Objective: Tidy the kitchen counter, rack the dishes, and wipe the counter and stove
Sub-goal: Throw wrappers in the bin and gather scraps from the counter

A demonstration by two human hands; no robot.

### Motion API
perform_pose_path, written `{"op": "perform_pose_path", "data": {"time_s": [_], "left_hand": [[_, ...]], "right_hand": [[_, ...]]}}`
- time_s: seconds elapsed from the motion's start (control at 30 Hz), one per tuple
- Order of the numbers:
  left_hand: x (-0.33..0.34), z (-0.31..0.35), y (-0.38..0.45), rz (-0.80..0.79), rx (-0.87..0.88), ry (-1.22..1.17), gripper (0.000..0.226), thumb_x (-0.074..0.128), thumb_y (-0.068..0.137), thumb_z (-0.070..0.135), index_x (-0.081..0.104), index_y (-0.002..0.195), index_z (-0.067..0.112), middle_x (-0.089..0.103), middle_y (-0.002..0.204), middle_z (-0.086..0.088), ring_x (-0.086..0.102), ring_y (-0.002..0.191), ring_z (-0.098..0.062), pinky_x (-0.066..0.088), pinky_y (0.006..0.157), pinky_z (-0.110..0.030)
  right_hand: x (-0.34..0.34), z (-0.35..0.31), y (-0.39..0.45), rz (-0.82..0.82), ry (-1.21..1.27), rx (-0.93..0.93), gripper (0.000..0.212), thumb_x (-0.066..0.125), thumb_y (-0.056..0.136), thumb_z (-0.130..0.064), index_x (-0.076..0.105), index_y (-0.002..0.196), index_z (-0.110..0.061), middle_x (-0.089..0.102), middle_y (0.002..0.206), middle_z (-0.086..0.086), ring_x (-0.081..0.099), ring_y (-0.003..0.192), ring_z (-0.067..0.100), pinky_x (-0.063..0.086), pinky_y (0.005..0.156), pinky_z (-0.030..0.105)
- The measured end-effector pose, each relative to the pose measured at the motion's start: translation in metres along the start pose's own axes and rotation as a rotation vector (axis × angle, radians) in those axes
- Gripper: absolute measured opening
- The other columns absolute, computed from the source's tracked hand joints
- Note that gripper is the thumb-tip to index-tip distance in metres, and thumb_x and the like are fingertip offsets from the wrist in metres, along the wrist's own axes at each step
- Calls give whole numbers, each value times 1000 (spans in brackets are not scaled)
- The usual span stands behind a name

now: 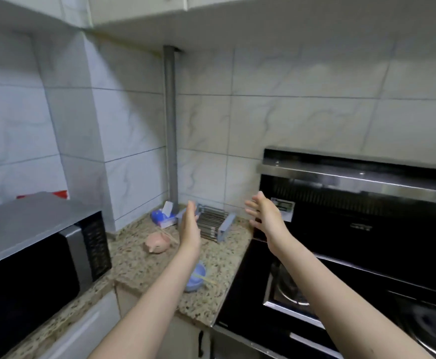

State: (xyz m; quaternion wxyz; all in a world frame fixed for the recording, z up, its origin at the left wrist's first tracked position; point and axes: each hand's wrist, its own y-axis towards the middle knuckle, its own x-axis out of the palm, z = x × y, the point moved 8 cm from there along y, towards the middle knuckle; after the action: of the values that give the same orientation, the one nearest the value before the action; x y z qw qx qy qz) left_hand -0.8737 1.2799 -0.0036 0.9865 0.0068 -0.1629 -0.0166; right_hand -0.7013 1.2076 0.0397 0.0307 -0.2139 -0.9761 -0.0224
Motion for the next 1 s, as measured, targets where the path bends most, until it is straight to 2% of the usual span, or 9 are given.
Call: {"op": "perform_pose_path", "data": {"time_s": [0.13,0.27,0.4,0.47,0.57,0.6,0.7,0.83,1.0], "left_hand": [[97,-16,-68,-163,-6,16,52,23,101,41,42,139,11,41,147,-4,40,133,-23,26,112,-43],[179,-67,-167,-350,-142,-3,56,20,100,48,40,141,16,39,149,-2,37,136,-23,26,109,-46],[251,-131,-300,-523,-276,71,59,23,98,54,44,139,18,42,146,-2,40,133,-23,30,107,-46],[289,-152,-367,-637,-316,97,59,23,97,54,45,138,17,43,146,-2,42,132,-23,32,107,-46],[345,-174,-469,-805,-378,101,59,22,98,53,46,137,15,42,146,-3,41,132,-24,29,107,-46],[362,-178,-502,-858,-398,95,59,21,98,52,45,138,15,41,147,-3,40,133,-24,29,107,-46],[416,-189,-584,-993,-431,91,61,19,98,53,46,138,14,39,148,-4,39,133,-25,28,108,-47],[495,-205,-690,-1154,-446,86,61,19,98,53,49,135,15,41,147,-4,39,133,-24,28,107,-46],[585,-239,-823,-1319,-504,89,59,20,98,53,51,132,15,43,145,-3,40,132,-22,30,104,-44]], "right_hand": [[-122,-14,-56,152,-10,-17,46,31,102,-37,45,135,-8,53,136,8,50,124,23,38,103,39],[-256,-3,-147,332,-7,31,48,31,102,-38,42,139,-9,53,136,8,51,123,22,39,99,36],[-392,19,-271,594,19,108,43,33,101,-39,49,129,-12,56,131,7,58,112,20,44,74,28],[-449,21,-333,708,16,112,45,33,101,-38,47,132,-9,56,131,9,58,103,19,43,67,25],[-529,19,-424,862,34,128,46,34,102,-37,48,131,-4,57,131,12,58,110,25,44,78,31],[-552,19,-452,902,31,137,47,33,102,-37,48,132,-4,56,131,13,58,111,26,44,77,30],[-609,14,-533,1046,18,106,44,33,102,-35,50,129,-4,59,127,11,59,93,18,42,67,25],[-685,11,-634,1289,-2,22,31,34,102,-32,55,112,-12,62,121,10,58,97,18,41,86,31],[-780,13,-738,1511,31,20,33,34,102,-31,55,117,-9,63,112,7,59,98,20,41,86,31]]}}
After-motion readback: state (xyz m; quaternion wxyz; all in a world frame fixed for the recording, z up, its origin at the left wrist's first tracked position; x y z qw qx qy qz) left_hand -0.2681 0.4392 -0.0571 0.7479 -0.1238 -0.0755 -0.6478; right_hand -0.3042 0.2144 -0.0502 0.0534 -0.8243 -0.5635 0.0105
